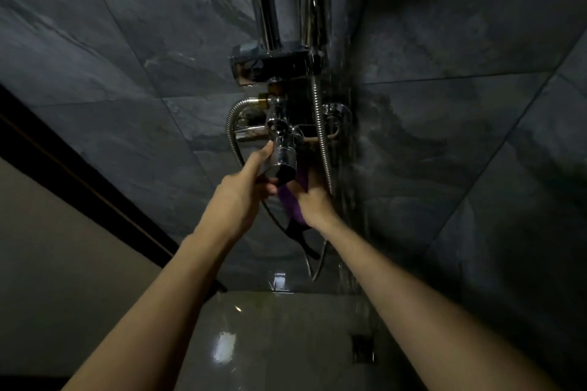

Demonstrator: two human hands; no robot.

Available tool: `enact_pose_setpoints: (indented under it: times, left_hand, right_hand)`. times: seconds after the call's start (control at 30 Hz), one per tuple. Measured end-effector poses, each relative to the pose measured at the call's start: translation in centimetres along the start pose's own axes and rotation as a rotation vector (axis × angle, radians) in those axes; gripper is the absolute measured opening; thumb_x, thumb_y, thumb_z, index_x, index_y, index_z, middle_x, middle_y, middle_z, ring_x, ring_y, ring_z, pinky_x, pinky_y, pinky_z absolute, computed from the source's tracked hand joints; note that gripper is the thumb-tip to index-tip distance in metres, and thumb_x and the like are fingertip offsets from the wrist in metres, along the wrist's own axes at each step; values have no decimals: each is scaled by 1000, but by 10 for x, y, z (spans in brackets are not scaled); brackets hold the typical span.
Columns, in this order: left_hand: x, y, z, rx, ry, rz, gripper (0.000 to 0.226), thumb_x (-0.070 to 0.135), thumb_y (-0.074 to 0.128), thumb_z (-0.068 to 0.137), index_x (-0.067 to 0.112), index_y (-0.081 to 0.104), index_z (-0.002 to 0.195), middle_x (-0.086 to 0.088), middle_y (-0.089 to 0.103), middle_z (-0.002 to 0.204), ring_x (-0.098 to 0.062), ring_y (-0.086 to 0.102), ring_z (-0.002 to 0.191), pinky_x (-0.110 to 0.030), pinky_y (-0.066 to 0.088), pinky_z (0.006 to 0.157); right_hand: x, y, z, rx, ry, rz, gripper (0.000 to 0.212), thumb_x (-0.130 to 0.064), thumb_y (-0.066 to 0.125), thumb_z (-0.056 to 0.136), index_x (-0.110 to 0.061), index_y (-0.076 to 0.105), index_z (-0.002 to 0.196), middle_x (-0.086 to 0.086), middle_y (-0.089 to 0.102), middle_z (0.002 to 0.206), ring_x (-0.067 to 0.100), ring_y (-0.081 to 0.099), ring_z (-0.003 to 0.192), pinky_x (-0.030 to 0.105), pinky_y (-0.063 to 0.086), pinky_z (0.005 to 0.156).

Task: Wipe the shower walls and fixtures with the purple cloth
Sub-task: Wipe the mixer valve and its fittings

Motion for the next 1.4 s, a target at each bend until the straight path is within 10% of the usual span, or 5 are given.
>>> enact_pose_setpoints:
  times: [0.17,0.67,0.93,1.23,1.4]
  left_hand:
    - [-2,-1,0,6,2,-38,79,-4,47,93,55,25,141,14,68,84,6,65,96,-12,49,83]
    - [-1,1,-2,-3,-2,-22,80,-8,45,91,47,25,146,16,65,85,-2,65,99,-25,51,86]
    - [2,0,-2,-6,-24,8,73,-1,46,95,52,24,141,18,65,83,-4,66,96,-38,55,91]
    - [1,1,-3,-13,-60,12,74,-2,47,94,54,25,139,15,67,86,-11,68,98,-39,55,86]
    - [0,2,-2,-18,-91,41,75,-2,46,94,53,23,140,17,66,81,-11,68,100,-37,54,83]
  right_hand:
    - [-19,-4,12,49,-31,-38,72,-20,64,93,-21,26,153,4,38,153,24,38,139,42,34,114]
    - [-22,0,28,39,-92,-35,59,-13,59,96,-19,34,148,0,46,144,17,45,130,39,35,113]
    - [31,19,-10,-207,2,83,45,-23,66,92,-14,44,131,1,57,115,14,55,102,23,41,83]
    - [-3,4,32,3,-99,100,66,-24,70,89,-18,39,146,6,55,138,22,53,125,40,40,109]
    - [37,25,3,-203,5,100,62,-14,73,86,-12,38,137,8,58,119,19,56,109,32,44,96]
Point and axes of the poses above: each hand's wrist, its own z-axis towards the middle knuckle, its own y-axis out of the palm, x = y × z, the point moved 8 cm from there along z, towards the middle knuckle
